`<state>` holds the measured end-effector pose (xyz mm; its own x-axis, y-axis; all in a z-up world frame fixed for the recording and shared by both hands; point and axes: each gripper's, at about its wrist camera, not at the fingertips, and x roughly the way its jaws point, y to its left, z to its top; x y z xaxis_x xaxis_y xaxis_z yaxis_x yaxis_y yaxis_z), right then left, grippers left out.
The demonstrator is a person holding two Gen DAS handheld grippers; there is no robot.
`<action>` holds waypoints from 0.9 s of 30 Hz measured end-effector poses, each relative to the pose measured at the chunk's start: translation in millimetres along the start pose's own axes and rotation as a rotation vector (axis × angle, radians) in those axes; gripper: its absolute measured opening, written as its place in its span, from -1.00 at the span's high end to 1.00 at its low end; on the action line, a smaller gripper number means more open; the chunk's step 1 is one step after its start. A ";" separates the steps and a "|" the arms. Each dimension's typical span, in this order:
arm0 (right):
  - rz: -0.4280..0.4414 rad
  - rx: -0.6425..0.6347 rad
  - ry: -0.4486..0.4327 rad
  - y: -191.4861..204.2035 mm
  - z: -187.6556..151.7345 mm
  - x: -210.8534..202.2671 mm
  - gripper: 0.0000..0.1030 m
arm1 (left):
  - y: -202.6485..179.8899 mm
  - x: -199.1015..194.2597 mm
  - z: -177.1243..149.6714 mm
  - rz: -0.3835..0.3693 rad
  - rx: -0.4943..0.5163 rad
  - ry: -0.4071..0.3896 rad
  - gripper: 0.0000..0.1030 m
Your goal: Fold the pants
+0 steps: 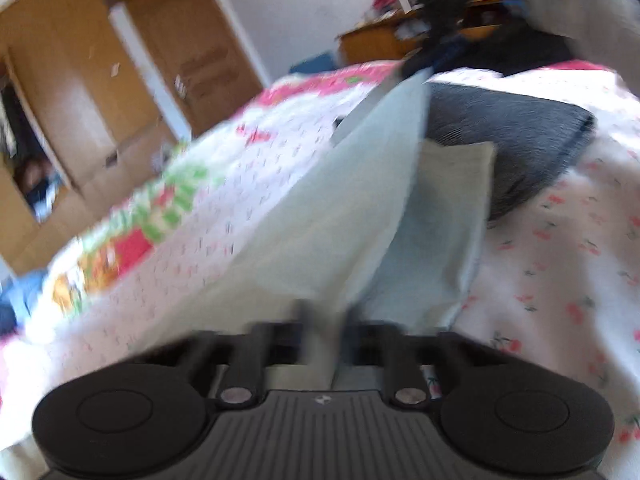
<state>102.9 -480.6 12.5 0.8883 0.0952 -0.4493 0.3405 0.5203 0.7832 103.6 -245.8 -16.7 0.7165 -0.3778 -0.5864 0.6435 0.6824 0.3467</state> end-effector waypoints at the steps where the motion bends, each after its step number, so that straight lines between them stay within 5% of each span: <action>1: 0.001 0.002 -0.001 -1.8 -0.9 -2.3 0.90 | 8.5 0.2 1.2 -0.017 -0.044 0.005 0.64; 3: 0.012 0.015 -0.004 -5.8 -4.1 -8.2 0.90 | 22.2 -8.1 2.8 -0.014 -0.079 -0.019 0.64; 6: 0.047 0.001 -0.021 -9.9 -15.9 -21.3 0.90 | 24.4 -27.0 -0.5 0.035 0.007 -0.071 0.64; 10: -0.044 -0.001 0.031 -27.1 -38.3 -11.0 0.90 | 13.2 -22.1 -21.5 0.021 0.120 -0.004 0.64; 16: -0.040 0.058 0.021 -40.6 -46.2 -14.2 0.79 | 9.5 -20.6 -30.0 -0.005 0.119 0.028 0.64; 21: -0.065 0.005 -0.024 -37.8 -44.9 -25.2 0.30 | 14.4 -15.7 -28.3 -0.035 0.072 0.041 0.64; 23: -0.068 0.020 0.003 -40.4 -40.6 -16.7 0.32 | 12.5 -14.2 -28.5 -0.034 0.076 0.042 0.64; 26: -0.055 0.014 0.021 -35.7 -36.1 -6.5 0.91 | 11.6 -14.3 -28.1 -0.033 0.082 0.042 0.64; 27: -0.063 0.005 0.015 -32.6 -34.9 -5.8 0.91 | 12.3 -14.6 -27.9 -0.035 0.081 0.042 0.64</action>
<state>75.8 -468.4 -25.4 0.8603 0.0747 -0.5043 0.3974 0.5215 0.7551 93.6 -214.4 -24.3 0.6822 -0.3729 -0.6289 0.6891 0.6155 0.3826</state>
